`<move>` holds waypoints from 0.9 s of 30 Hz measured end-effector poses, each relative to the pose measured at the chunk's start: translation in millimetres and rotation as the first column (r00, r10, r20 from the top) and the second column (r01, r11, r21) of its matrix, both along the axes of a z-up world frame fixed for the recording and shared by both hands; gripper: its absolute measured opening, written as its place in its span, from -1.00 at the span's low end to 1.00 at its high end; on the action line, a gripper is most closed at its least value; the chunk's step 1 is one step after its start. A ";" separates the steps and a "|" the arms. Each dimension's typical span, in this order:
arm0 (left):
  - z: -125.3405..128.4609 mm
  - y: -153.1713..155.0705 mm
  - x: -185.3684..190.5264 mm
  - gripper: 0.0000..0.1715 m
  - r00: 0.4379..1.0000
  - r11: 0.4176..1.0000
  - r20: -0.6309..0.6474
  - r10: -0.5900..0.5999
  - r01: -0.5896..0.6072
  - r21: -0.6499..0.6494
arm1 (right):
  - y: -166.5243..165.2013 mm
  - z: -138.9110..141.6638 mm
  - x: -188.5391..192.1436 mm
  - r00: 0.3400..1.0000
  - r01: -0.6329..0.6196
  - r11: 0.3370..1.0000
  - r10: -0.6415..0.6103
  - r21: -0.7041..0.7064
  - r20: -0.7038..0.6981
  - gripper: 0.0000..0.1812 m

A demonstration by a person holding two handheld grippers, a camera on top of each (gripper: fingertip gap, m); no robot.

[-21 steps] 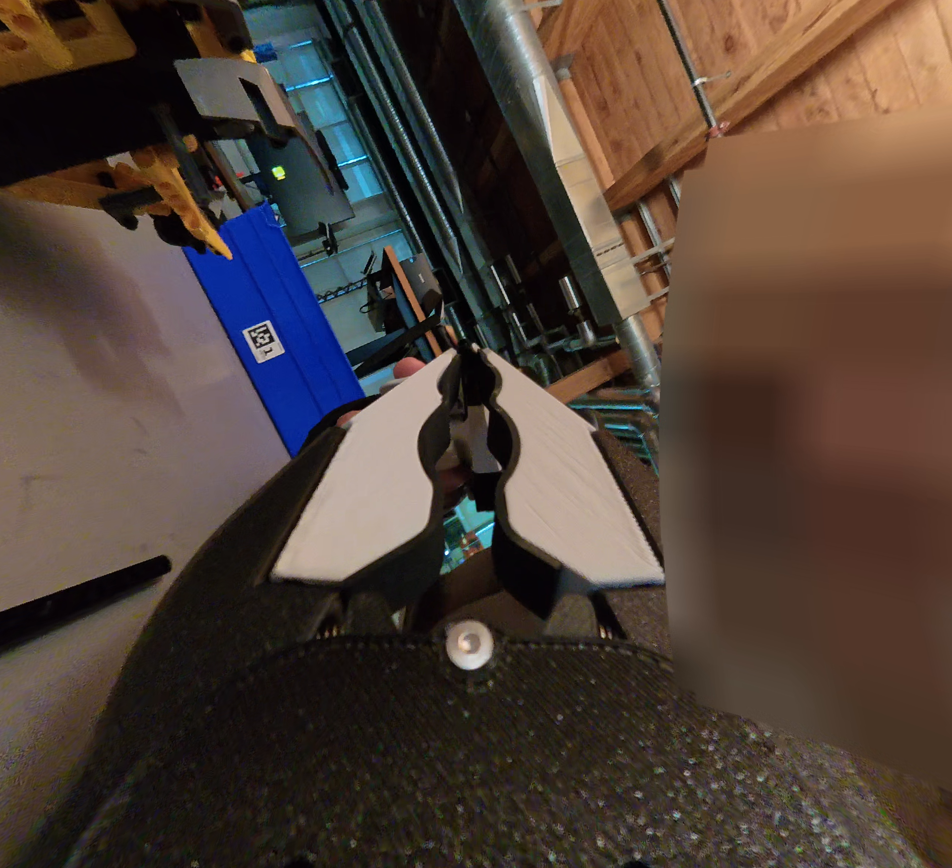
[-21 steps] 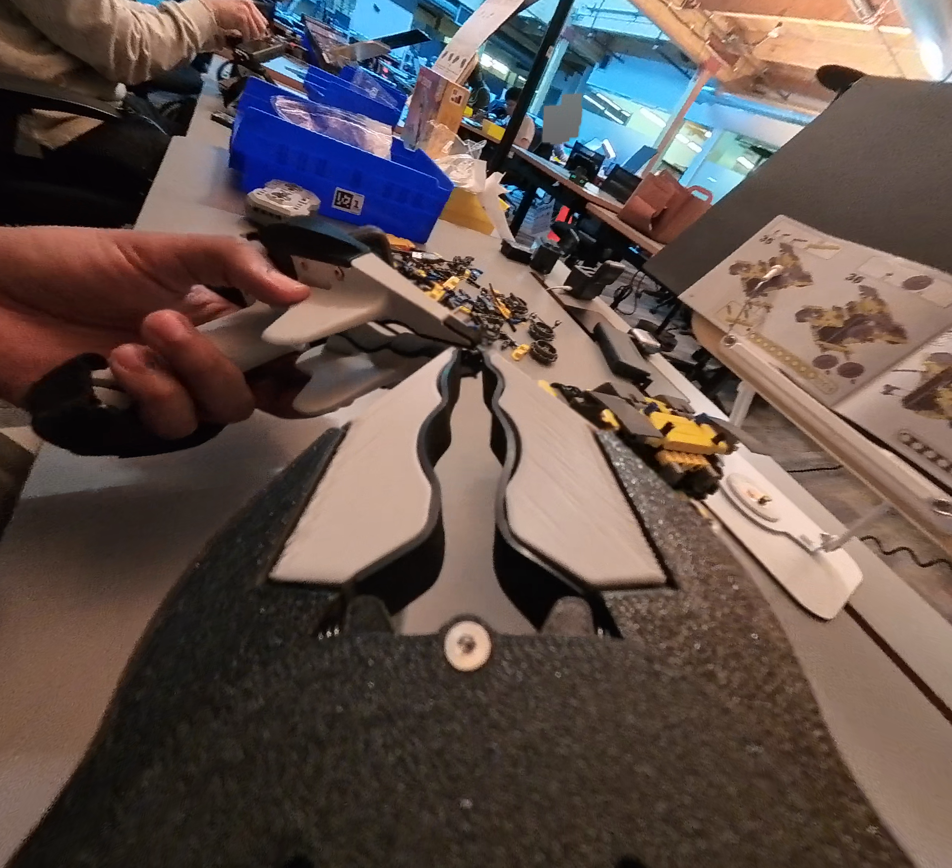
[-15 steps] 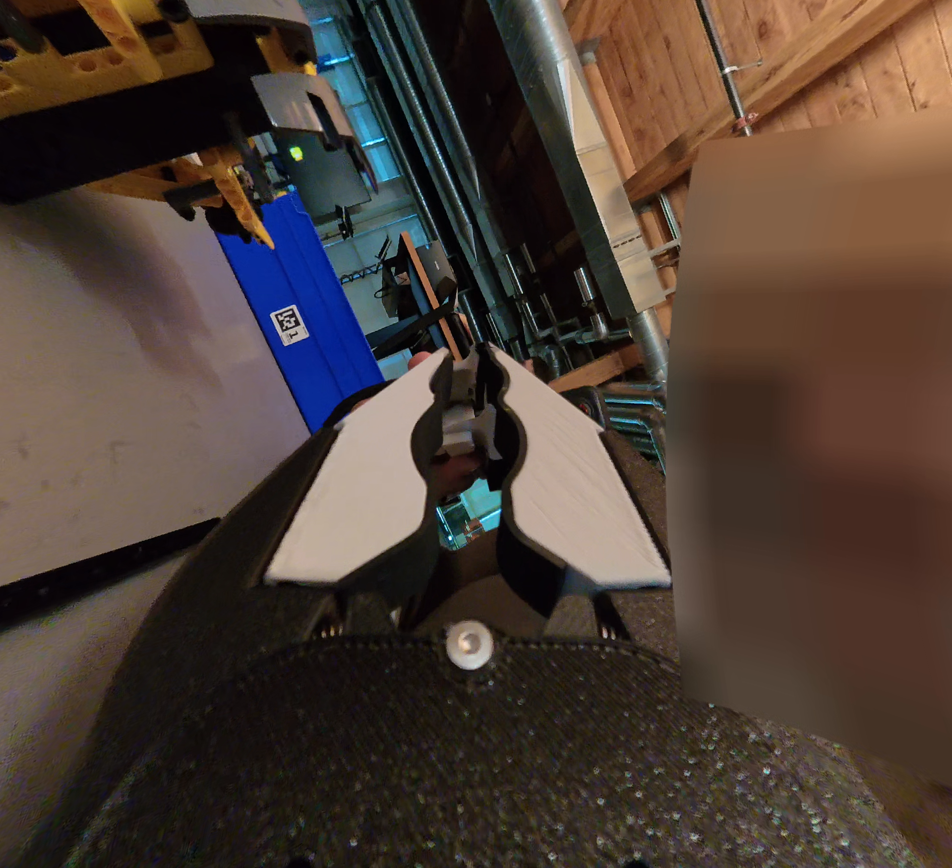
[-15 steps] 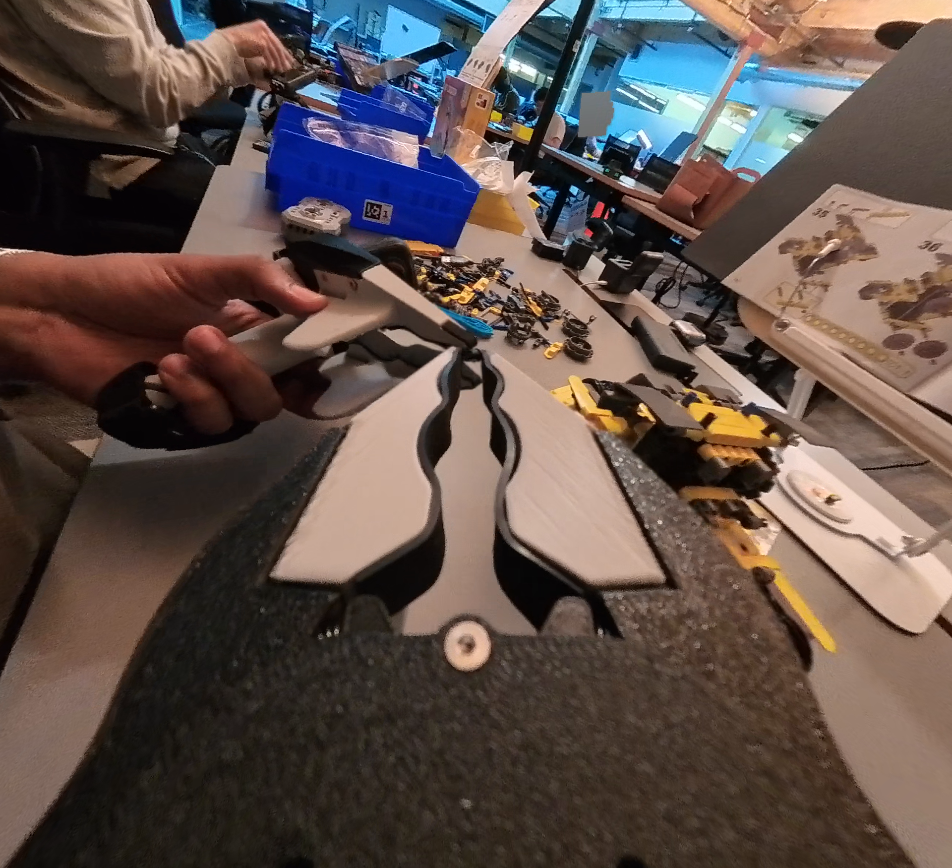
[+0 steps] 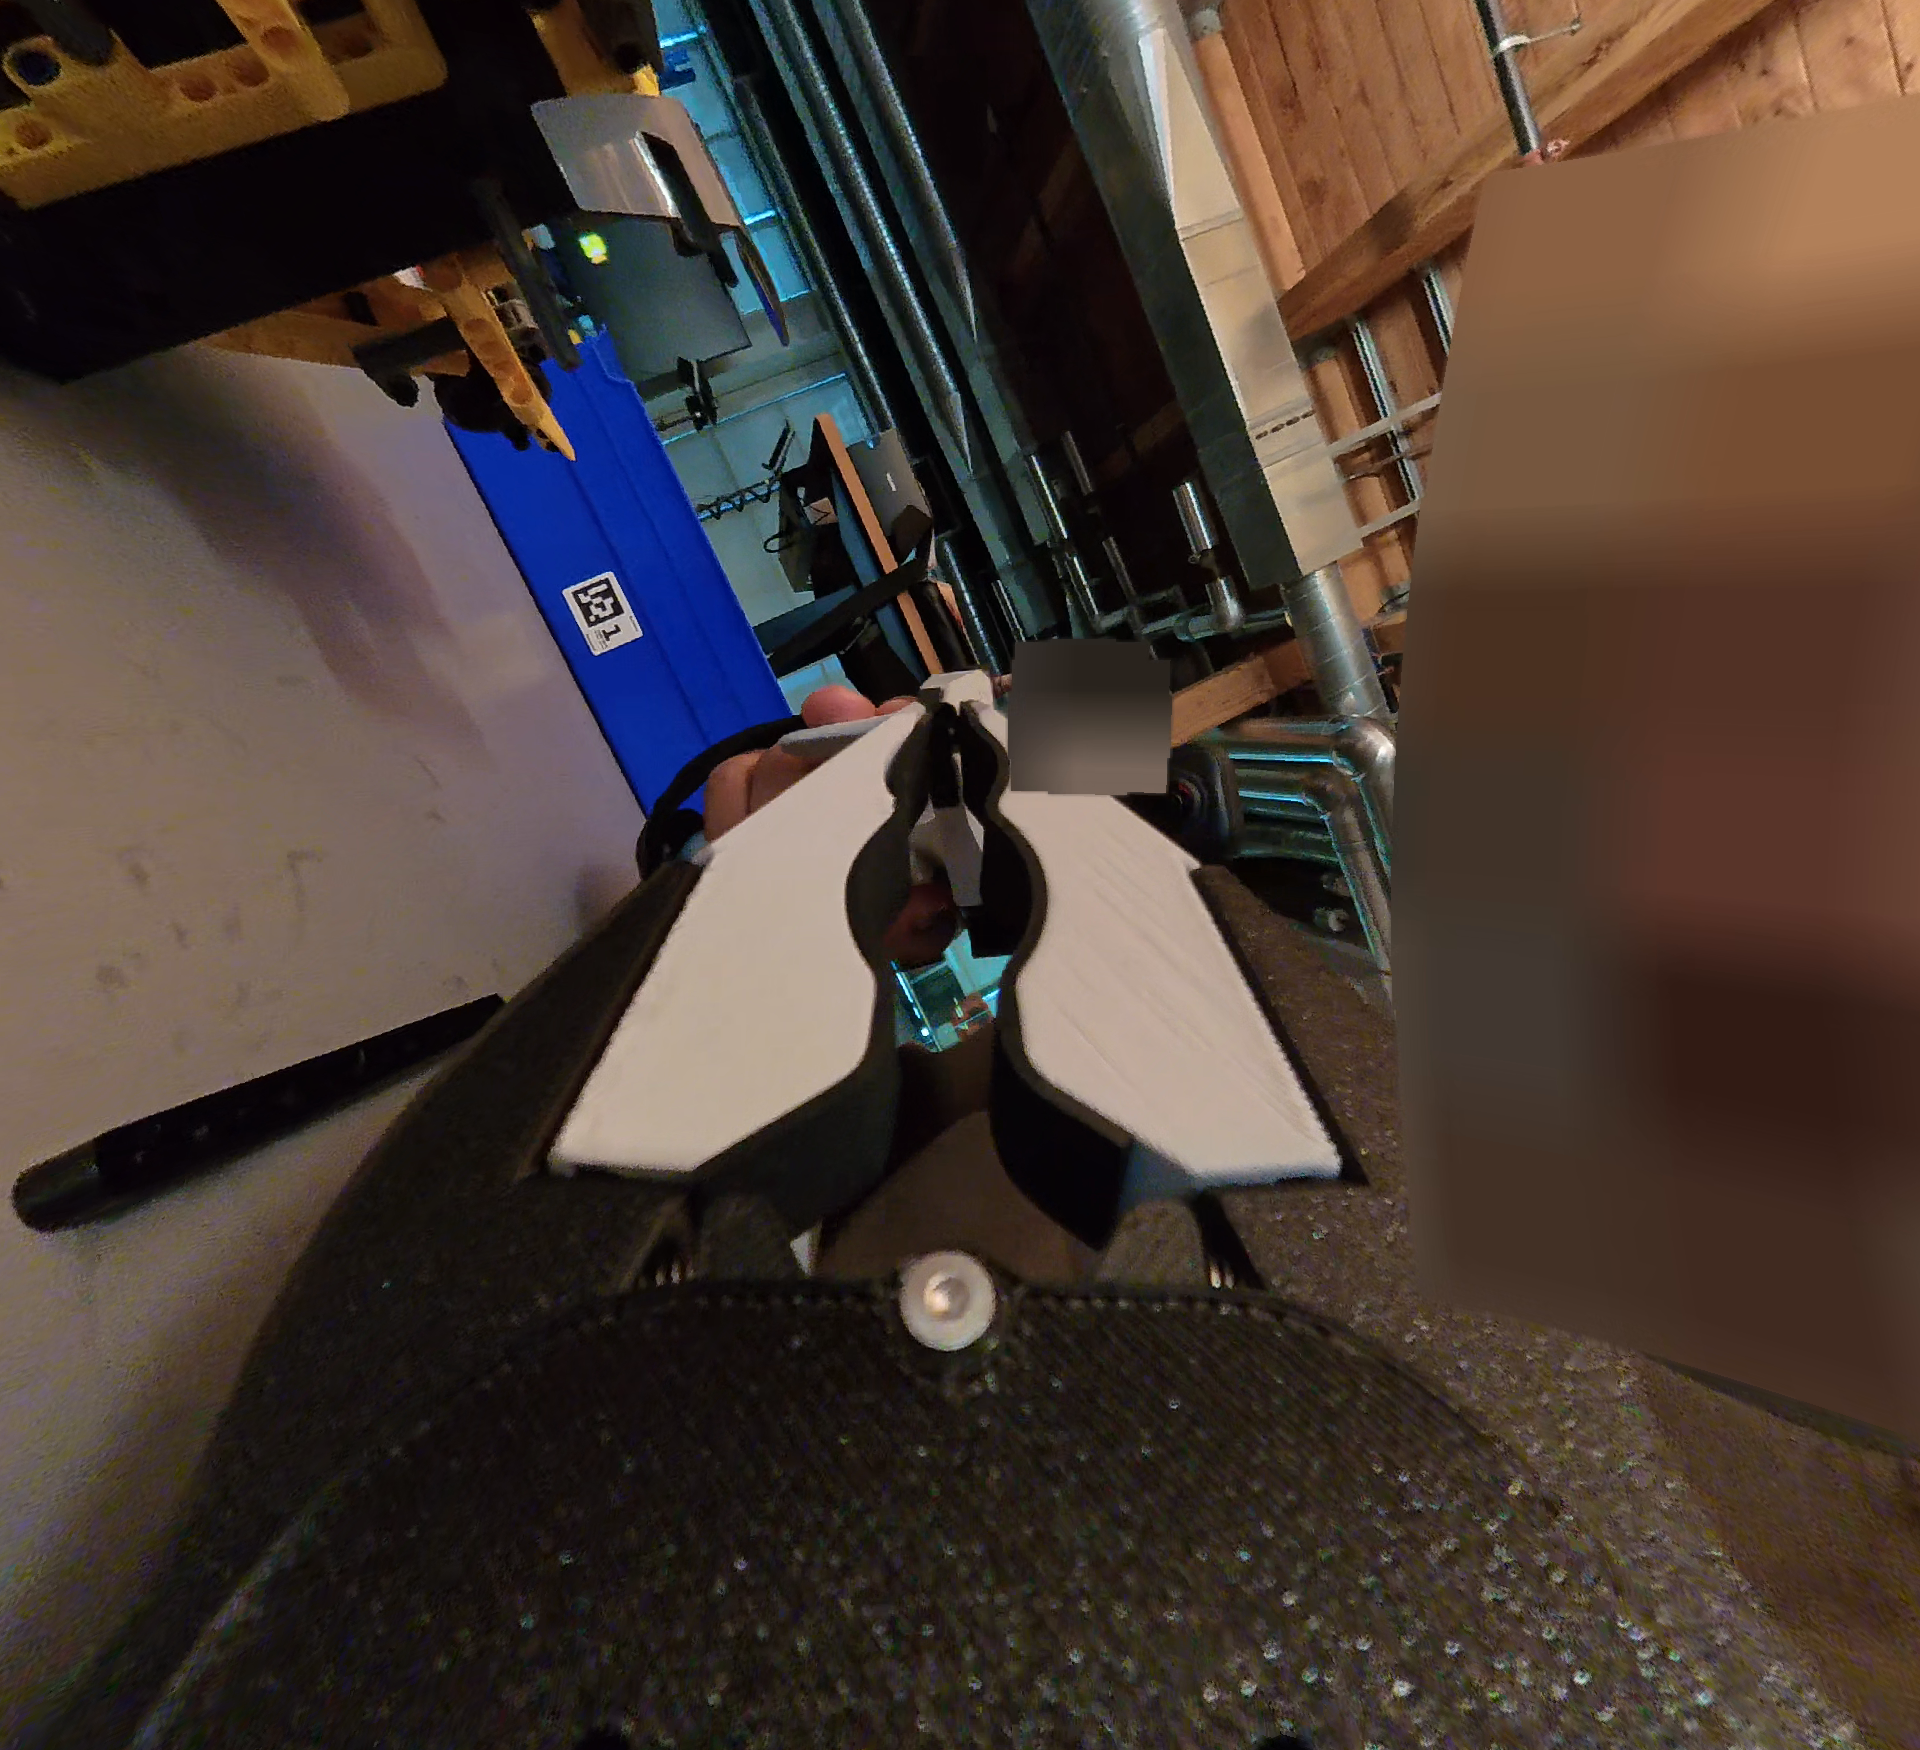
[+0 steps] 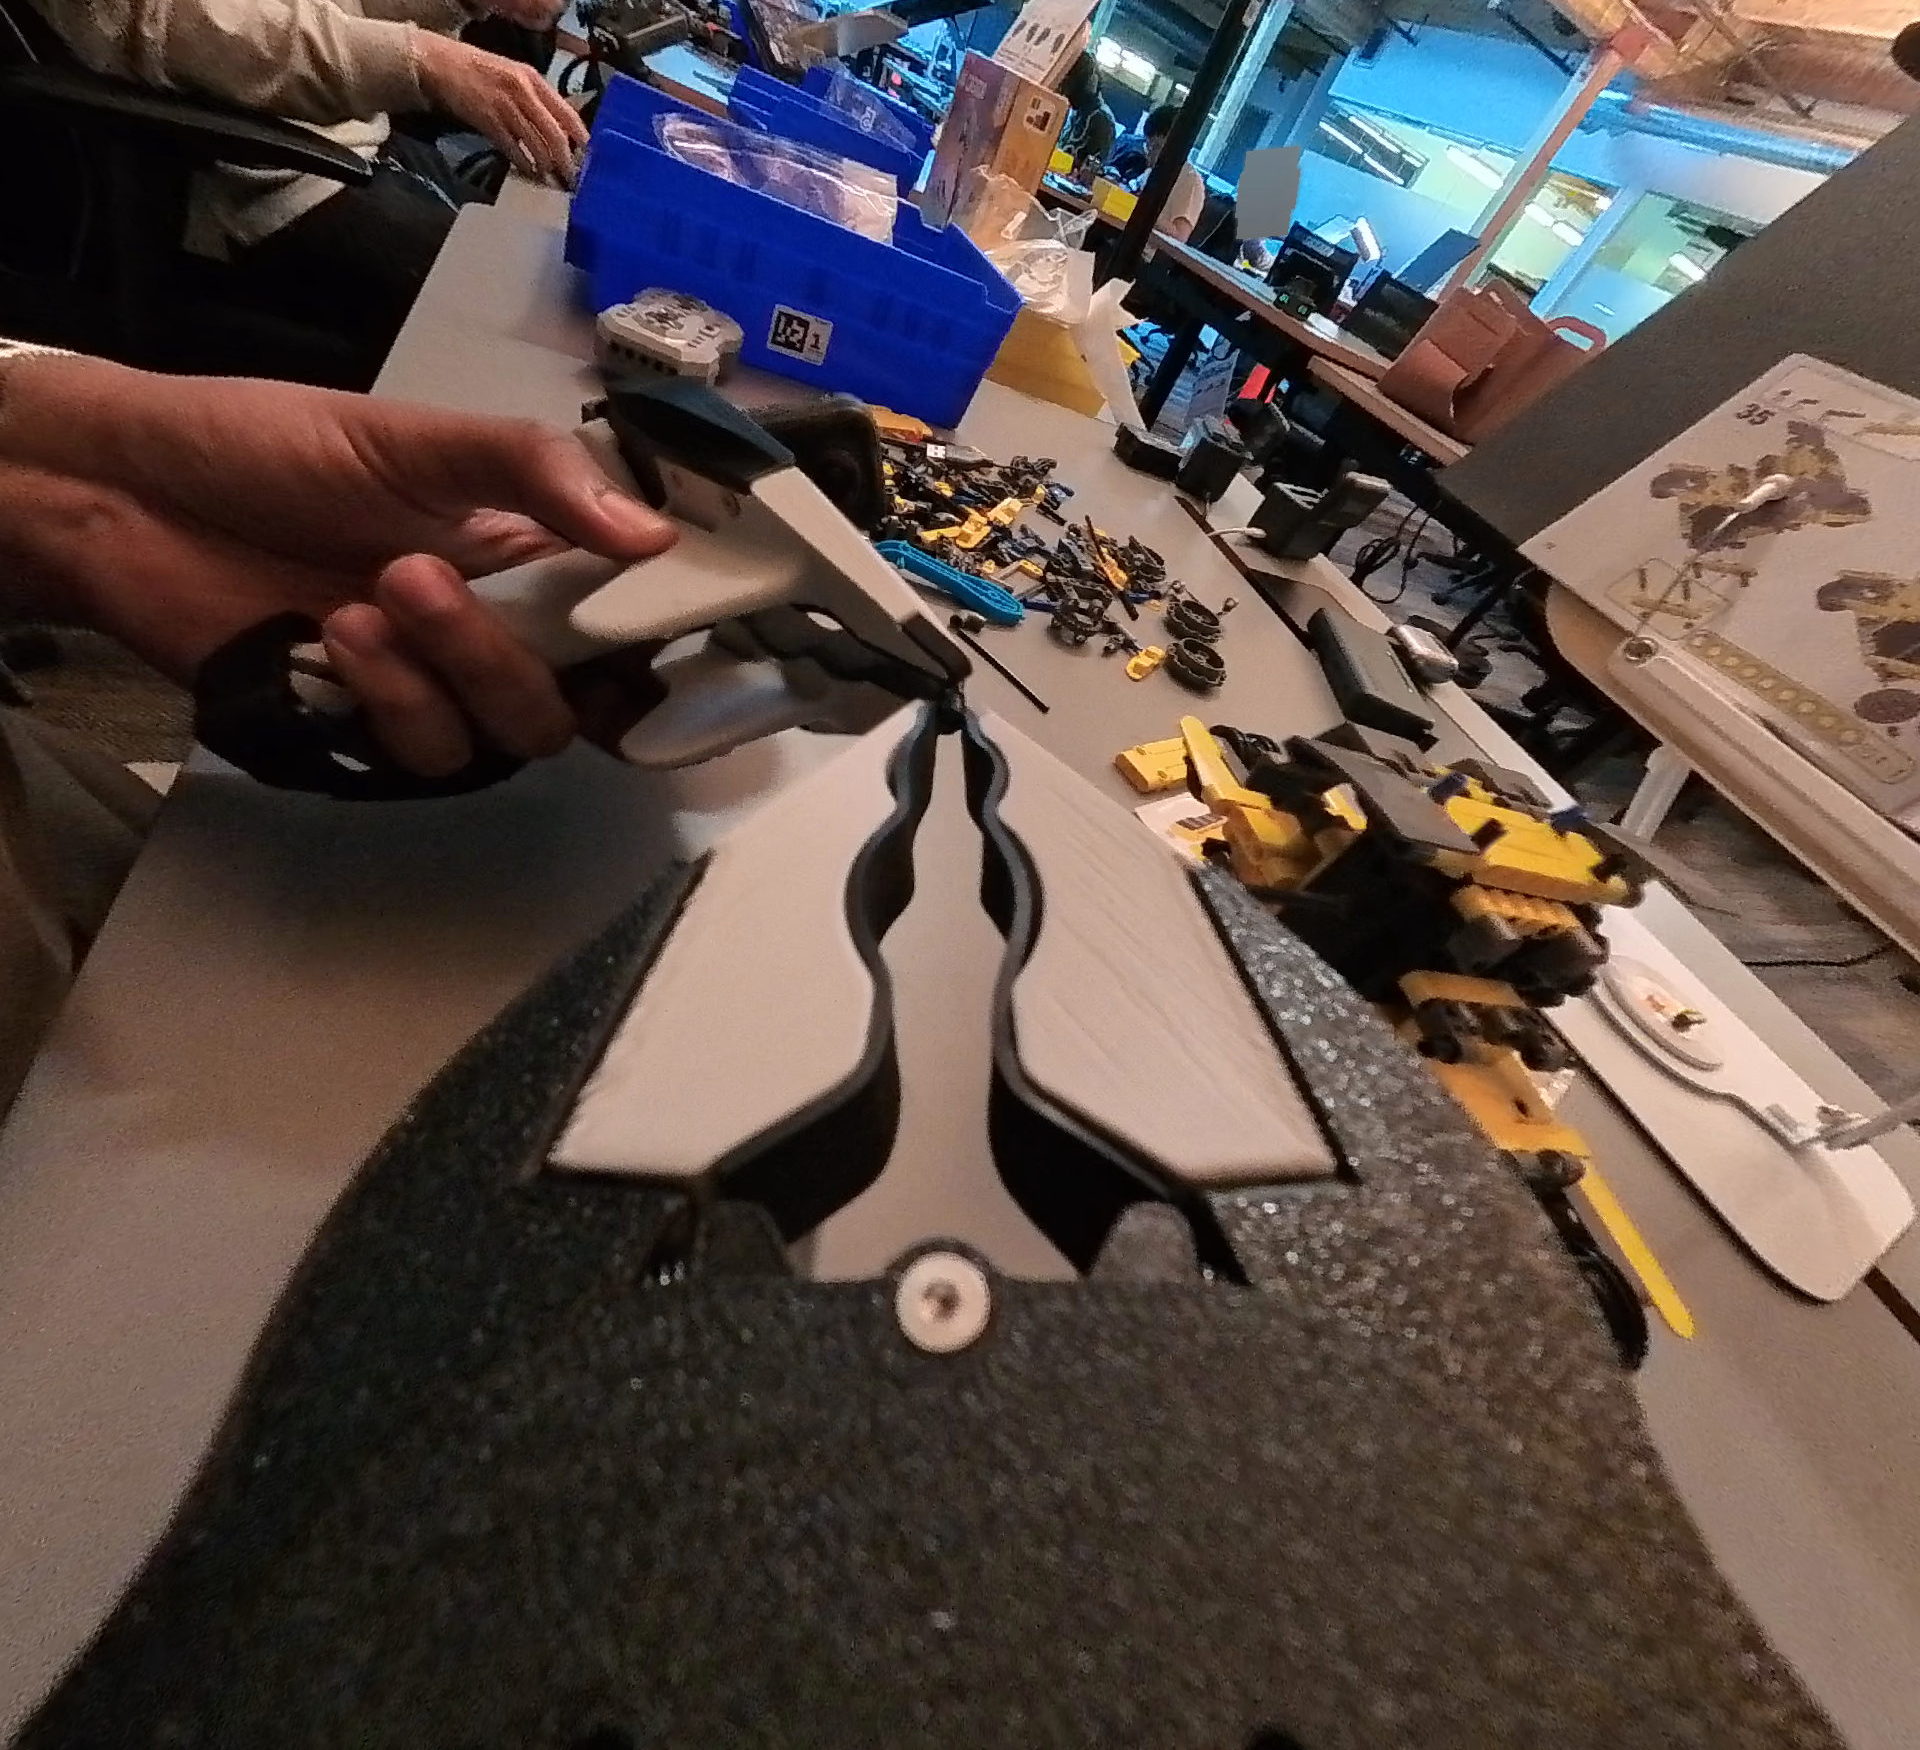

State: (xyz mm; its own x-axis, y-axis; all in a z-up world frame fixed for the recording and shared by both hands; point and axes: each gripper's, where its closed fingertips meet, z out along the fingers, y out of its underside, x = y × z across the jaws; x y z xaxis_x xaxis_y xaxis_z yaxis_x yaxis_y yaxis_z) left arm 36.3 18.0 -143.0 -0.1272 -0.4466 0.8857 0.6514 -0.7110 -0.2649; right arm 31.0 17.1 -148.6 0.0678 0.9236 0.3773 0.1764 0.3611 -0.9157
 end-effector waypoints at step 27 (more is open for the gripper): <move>-14.1 3.8 -2.5 -0.61 0.905 0.993 -0.415 0.097 -0.060 0.101 | 22.4 1.1 9.9 0.999 0.052 0.992 -0.050 -0.113 0.021 -0.96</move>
State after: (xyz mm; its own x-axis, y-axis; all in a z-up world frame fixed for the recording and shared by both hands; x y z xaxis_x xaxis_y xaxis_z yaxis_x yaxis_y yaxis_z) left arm 33.9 21.8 -157.0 0.2854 -0.5148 0.8084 0.5204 -0.6251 -0.5818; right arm 40.9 39.6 -147.5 0.1098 0.9561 0.2716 0.2086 0.2450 -0.9468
